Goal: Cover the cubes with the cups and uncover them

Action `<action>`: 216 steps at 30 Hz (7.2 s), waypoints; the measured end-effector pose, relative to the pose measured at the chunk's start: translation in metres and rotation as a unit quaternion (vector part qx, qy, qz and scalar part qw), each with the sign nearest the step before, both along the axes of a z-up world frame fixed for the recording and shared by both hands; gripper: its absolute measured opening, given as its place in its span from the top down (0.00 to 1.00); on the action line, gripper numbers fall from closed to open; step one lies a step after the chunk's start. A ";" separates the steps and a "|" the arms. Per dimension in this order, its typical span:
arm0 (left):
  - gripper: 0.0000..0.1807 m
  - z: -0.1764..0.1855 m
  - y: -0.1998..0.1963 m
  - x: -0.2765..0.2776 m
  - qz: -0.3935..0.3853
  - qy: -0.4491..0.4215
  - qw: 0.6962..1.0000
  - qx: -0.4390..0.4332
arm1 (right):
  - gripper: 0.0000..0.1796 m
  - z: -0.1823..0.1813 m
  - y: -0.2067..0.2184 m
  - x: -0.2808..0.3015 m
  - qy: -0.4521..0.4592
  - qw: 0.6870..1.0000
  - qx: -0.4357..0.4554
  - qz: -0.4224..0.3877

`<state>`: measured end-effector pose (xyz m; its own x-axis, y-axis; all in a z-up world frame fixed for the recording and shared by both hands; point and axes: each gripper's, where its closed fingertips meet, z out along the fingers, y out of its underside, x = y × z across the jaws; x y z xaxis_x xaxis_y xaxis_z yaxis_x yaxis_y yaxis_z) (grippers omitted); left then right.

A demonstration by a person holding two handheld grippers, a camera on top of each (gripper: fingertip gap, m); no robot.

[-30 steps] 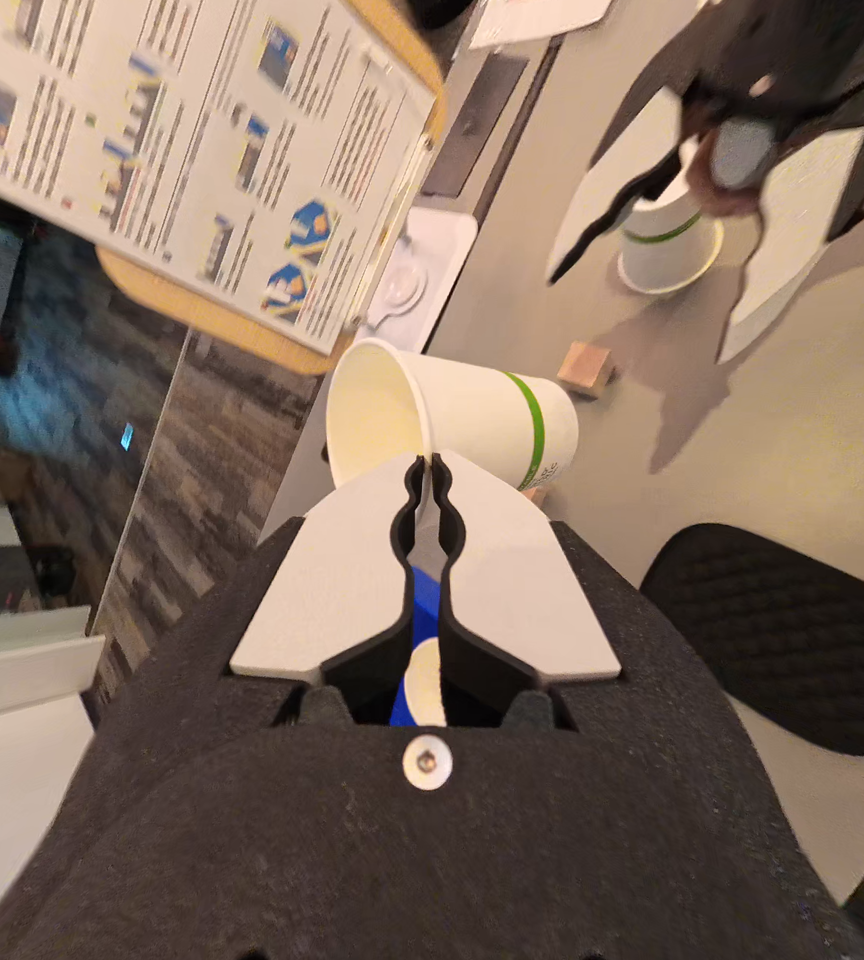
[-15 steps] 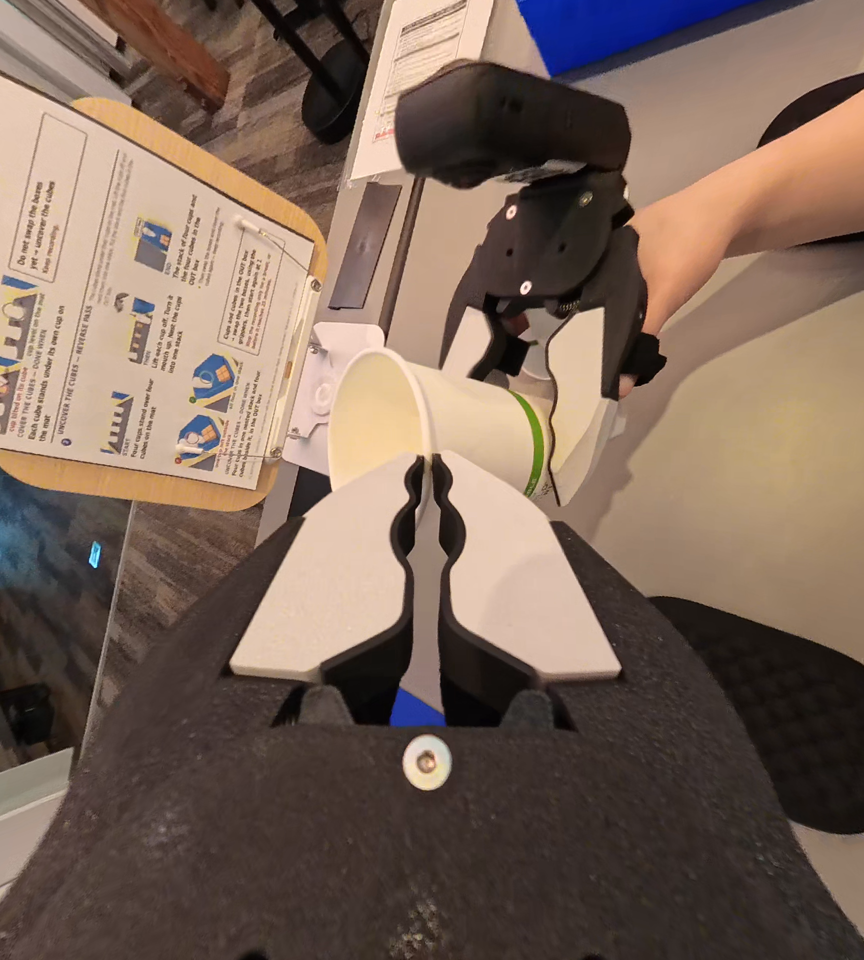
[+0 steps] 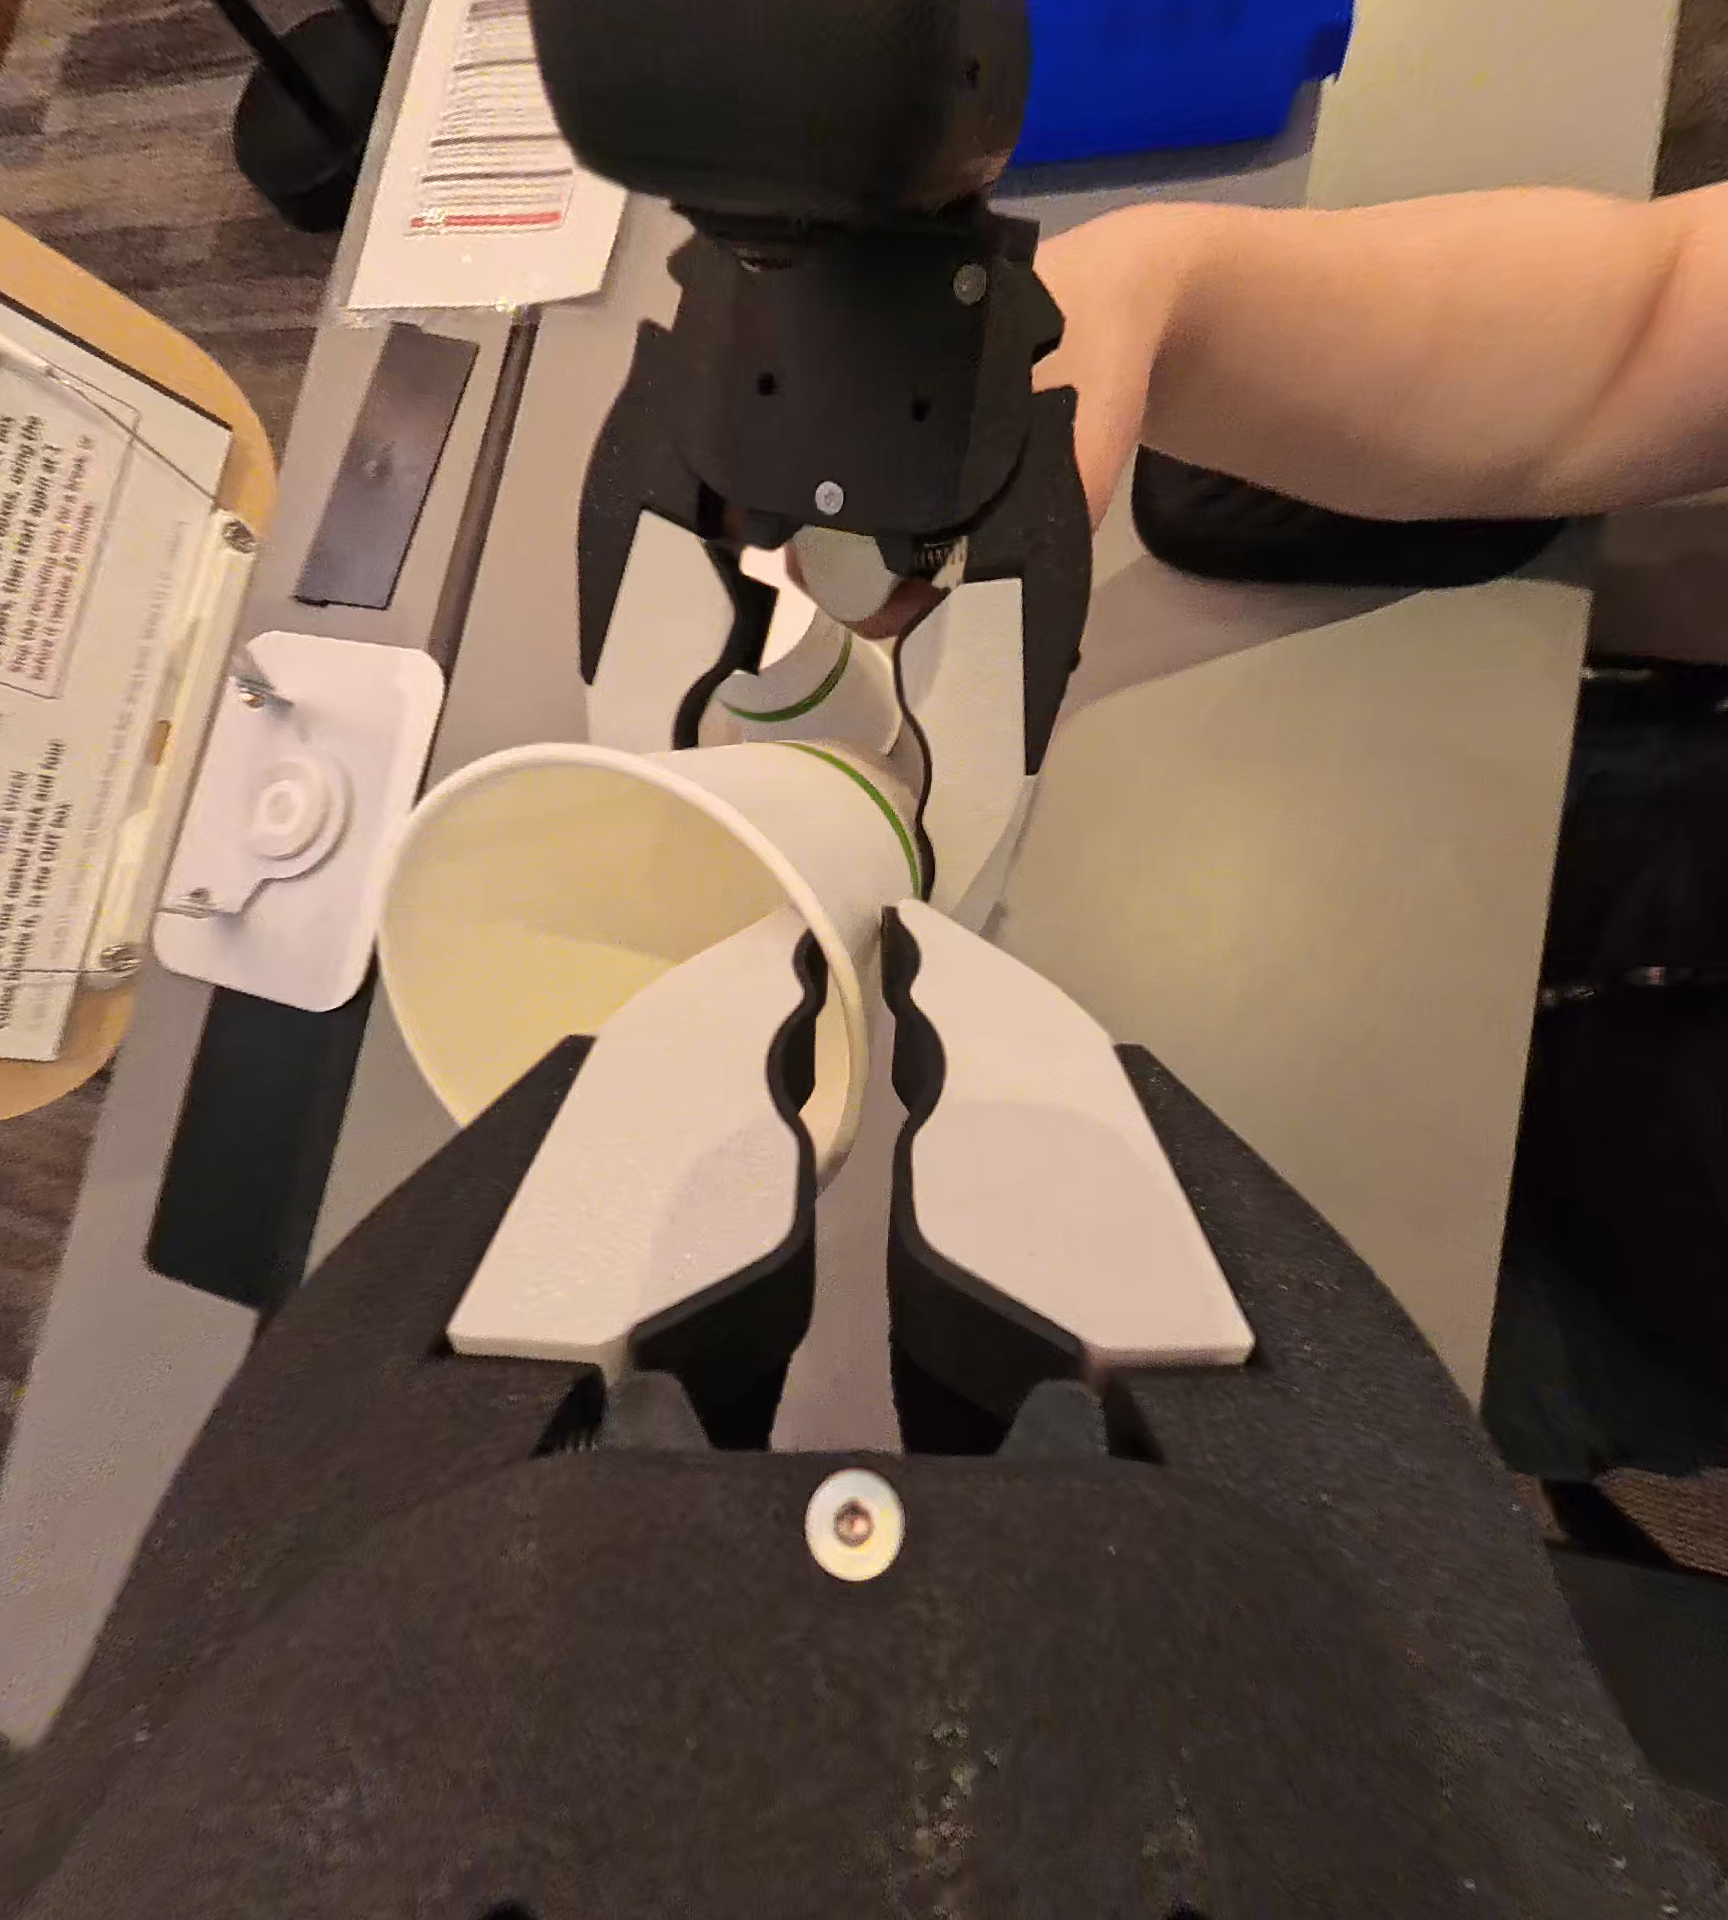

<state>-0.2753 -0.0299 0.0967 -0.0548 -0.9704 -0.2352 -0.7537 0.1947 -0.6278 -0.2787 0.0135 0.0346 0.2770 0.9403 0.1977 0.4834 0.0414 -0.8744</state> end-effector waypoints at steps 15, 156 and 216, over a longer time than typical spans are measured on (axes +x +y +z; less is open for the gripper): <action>0.97 0.028 -0.017 -0.024 0.014 -0.277 0.960 0.037 | 0.44 0.057 -0.009 0.003 0.161 0.981 0.105 0.030; 0.87 -0.106 0.112 -0.284 0.267 0.030 0.959 0.087 | 0.99 0.119 -0.042 0.077 0.126 0.962 0.241 -0.025; 0.99 0.025 -0.089 -0.101 -0.053 -0.484 0.873 -0.028 | 0.57 0.077 -0.088 -0.055 0.171 0.932 0.281 0.154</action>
<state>-0.3761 -0.1188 0.1220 0.0525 -0.9834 -0.1734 0.1550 0.1796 -0.9715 -0.3334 -0.0743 0.1117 0.1486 0.7597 0.6331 0.0704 0.6304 -0.7730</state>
